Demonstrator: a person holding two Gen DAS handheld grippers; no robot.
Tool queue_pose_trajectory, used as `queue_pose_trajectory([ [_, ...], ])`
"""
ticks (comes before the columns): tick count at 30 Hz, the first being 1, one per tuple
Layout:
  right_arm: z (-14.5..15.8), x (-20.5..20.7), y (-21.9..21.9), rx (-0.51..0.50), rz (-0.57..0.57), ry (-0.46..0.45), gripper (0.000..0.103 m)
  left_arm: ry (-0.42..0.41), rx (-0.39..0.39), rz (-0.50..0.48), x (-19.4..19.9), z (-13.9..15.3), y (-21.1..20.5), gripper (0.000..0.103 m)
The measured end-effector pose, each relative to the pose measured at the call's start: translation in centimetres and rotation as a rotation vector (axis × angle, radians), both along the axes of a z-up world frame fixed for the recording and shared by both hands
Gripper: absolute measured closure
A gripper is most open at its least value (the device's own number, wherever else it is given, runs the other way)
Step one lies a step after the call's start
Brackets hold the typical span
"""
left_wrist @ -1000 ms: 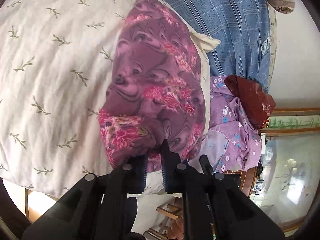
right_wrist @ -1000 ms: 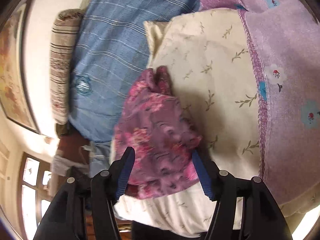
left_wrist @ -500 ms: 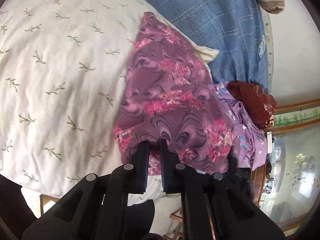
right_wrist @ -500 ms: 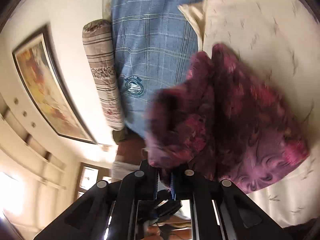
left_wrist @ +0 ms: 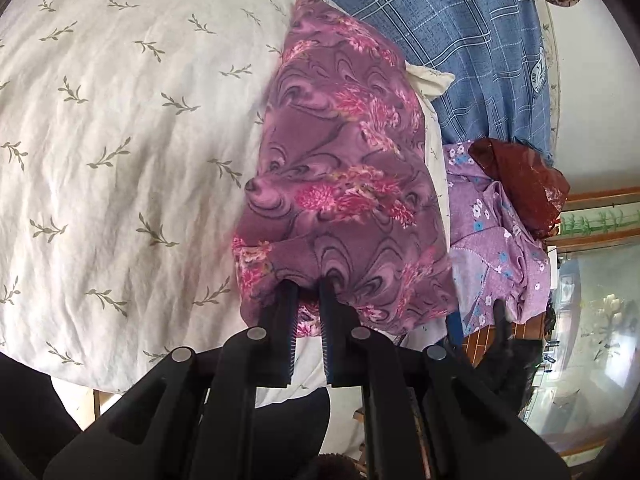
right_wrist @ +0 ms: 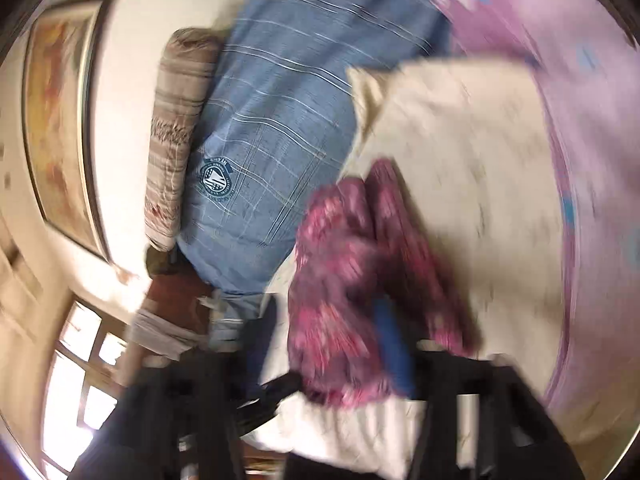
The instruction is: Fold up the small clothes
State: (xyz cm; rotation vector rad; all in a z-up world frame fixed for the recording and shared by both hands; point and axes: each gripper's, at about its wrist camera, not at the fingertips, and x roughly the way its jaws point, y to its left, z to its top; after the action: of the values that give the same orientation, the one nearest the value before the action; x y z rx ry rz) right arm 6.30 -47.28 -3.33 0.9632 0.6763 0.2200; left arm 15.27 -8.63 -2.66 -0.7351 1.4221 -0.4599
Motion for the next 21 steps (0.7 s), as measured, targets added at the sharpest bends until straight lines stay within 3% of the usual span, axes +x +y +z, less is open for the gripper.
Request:
queue_pose_trajectory([
  [3,0.3,2.6,1.4,-0.182,0.016,0.03,0.04,0.001,0.005,-0.006,-0.1,-0.1,-0.1,0.095],
  [5,-0.7,4.2,2.4,-0.208,0.062,0.079,0.043,0.009,0.003,-0.007,-0.2,0.0,0.0,0.095],
  [6,-1.2,4.7,3.3,-0.214,0.096,0.097,0.074,0.011,0.005,-0.01,-0.2,0.0,-0.1,0.095],
  [7,-1.6,4.8,4.0,-0.204,0.137,0.099,0.095,0.008,0.013,-0.017,-0.3,0.1,-0.1,0.095],
  [9,-2.6,3.9,3.5,-0.207,0.114,0.109,0.096,0.002,0.026,-0.041,-0.3,0.0,-0.2,0.095],
  [11,-4.9,3.8,2.7,-0.226,0.116,0.188,0.094,0.02,0.021,-0.069,-0.3,-0.4,-0.4,0.095],
  [13,-6.1,3.3,1.7,-0.154,0.123,0.21,0.089,0.035,0.005,-0.113,-0.7,-0.6,-0.8,0.095],
  [15,-4.9,3.1,1.6,-0.176,0.136,0.202,0.08,0.019,-0.001,-0.175,-1.5,0.0,-1.2,0.094],
  [18,-2.2,3.3,1.9,-0.24,0.152,0.152,0.079,-0.066,-0.057,-0.244,-2.6,2.8,-1.8,0.092],
  [20,-0.7,4.2,1.8,-0.242,0.146,0.096,0.067,-0.15,-0.048,-0.238,-2.2,5.0,-1.8,0.088],
  [21,-0.2,5.0,1.9,-0.235,0.15,0.078,0.054,-0.182,-0.026,-0.214,-1.6,5.9,-1.7,0.078],
])
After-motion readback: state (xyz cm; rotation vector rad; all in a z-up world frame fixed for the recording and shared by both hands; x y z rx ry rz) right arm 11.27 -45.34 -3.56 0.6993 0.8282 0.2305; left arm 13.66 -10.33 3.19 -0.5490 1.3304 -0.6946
